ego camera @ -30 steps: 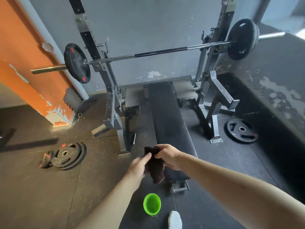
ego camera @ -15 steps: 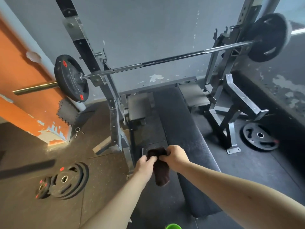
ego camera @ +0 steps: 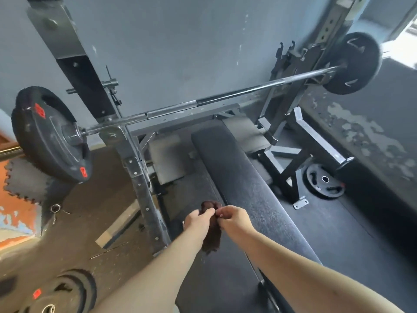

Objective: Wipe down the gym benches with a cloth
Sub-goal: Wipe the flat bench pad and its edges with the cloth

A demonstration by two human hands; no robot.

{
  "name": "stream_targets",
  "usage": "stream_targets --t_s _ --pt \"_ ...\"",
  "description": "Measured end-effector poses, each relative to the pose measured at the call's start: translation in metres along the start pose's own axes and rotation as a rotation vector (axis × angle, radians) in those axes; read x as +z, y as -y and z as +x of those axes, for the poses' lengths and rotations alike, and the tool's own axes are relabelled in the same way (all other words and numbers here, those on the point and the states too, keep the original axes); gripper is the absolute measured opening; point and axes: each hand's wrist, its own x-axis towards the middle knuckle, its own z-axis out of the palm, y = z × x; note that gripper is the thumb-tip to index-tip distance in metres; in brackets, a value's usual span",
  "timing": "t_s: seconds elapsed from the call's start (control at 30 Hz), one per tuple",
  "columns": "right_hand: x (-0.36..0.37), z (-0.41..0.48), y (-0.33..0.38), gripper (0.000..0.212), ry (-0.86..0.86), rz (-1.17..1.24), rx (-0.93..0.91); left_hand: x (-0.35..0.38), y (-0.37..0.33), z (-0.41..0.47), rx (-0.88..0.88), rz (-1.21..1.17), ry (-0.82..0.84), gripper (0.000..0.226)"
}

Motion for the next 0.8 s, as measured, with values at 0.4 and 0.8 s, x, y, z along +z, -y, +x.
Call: stream_targets --t_s 0.4,0.8 --pt "-0.034 0.114 -0.001 0.037 0.122 0.169 0.044 0.061 -0.054 0.087 -0.027 0.050 -0.143 0.052" --pt "-0.022 0.283 -0.001 0.049 0.360 0.238 0.047 0.107 -0.101 0.222 -0.094 -0.138 -0.366 0.046"
